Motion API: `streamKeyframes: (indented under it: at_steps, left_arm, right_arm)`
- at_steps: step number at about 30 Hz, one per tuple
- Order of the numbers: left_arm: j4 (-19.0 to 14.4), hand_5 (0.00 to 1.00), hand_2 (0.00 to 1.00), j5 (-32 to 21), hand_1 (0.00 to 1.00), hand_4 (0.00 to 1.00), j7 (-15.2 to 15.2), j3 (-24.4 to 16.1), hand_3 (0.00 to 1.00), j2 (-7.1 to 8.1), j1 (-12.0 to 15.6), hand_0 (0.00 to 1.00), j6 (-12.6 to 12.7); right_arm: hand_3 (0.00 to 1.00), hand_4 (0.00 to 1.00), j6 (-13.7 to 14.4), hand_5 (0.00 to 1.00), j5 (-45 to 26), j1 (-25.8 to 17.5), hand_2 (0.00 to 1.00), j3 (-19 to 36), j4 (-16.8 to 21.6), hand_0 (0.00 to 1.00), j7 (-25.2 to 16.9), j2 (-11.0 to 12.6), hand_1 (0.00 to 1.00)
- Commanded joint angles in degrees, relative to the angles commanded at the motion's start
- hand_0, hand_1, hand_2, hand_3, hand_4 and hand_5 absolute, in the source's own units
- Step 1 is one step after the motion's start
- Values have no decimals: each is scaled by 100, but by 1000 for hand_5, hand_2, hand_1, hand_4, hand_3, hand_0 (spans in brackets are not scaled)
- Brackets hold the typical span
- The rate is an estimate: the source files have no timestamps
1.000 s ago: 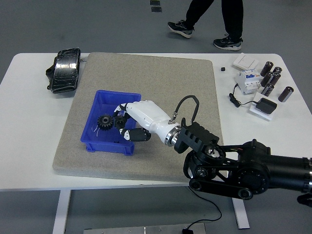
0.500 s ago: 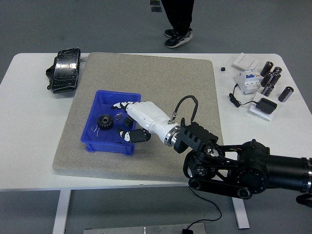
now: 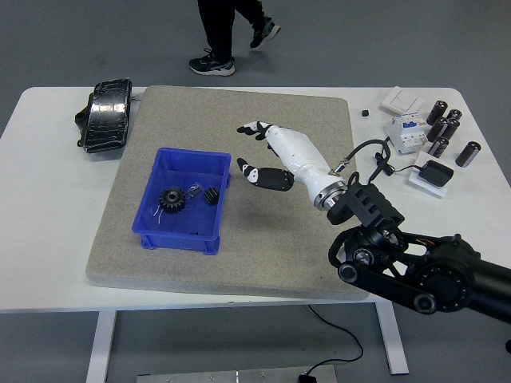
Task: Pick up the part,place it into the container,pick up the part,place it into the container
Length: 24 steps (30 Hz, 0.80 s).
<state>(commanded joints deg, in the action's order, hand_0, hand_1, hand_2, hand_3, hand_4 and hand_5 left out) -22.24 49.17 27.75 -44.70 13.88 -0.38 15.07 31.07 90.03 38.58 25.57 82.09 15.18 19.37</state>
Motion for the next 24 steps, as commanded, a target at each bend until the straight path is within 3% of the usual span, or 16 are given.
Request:
streamKeyframes:
  at_steps: [6, 13, 24]
  left_arm:
    - [-3, 589, 619, -49, 643, 740, -6, 36, 571, -33, -6, 663, 9]
    - [-6, 587, 619, 5, 642, 740, 21, 0, 570, -18, -27, 664, -19]
    - [-18, 572, 620, 91, 643, 737, 67, -51, 570, -4, -37, 664, -50]
  right_arm:
    - [712, 617, 304, 297, -813, -733, 744, 897, 322, 604, -710, 216, 700]
    - [713, 629, 306, 301, -1803, -1690, 752, 1995, 828, 639, -1496, 390, 714]
    - [707, 660, -24, 340, -3459, -3109, 755, 3424, 558, 667, -2485, 120, 727]
